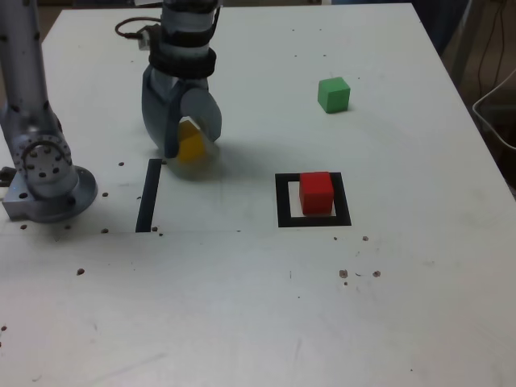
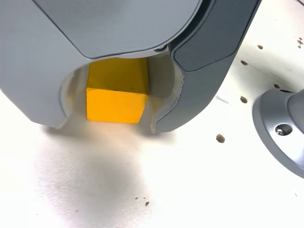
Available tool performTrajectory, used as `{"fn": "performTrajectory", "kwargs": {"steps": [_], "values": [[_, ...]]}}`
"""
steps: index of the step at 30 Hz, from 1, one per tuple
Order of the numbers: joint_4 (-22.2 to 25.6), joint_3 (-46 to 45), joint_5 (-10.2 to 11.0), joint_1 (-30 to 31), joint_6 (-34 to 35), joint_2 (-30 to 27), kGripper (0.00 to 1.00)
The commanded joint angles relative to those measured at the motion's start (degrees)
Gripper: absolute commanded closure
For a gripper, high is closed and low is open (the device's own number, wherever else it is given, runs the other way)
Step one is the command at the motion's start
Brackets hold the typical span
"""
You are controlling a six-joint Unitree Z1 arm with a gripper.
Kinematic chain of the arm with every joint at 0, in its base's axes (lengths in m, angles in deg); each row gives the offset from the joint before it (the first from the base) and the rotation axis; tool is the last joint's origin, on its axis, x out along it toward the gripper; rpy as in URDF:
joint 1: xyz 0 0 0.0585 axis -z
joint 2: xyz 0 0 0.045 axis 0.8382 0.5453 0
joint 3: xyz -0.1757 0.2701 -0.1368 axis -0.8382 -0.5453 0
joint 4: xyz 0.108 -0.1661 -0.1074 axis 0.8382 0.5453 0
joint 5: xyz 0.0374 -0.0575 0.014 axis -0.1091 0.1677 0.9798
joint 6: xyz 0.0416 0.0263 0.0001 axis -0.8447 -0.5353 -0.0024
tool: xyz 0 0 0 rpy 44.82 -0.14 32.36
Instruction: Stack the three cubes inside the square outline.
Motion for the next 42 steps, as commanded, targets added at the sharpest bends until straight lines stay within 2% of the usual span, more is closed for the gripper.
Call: {"fn": "performTrajectory", "kwargs": {"steps": [1, 5, 10, 14, 18, 25, 33, 37, 42], "values": [[0.0, 0.3, 0.1, 0.1, -0.2, 0.0, 0.83], [0.6, 1.3, 0.0, 0.3, -1.0, -0.1, 0.90], [2.8, 3.6, 0.5, 2.0, -1.4, -1.9, 0.92], [6.2, 6.8, 0.9, 4.3, -1.1, -4.0, 0.94], [10.7, 12.7, 1.1, 8.2, -0.8, -3.8, 0.95], [18.5, 27.0, 1.3, 16.5, 0.3, 1.2, 0.95], [26.8, 43.6, 1.4, 22.2, 0.4, 9.8, 0.95], [28.7, 49.8, 0.3, 24.0, 0.4, 13.4, 0.95], [28.8, 52.9, -1.8, 25.7, 0.6, 16.3, 0.95]]}}
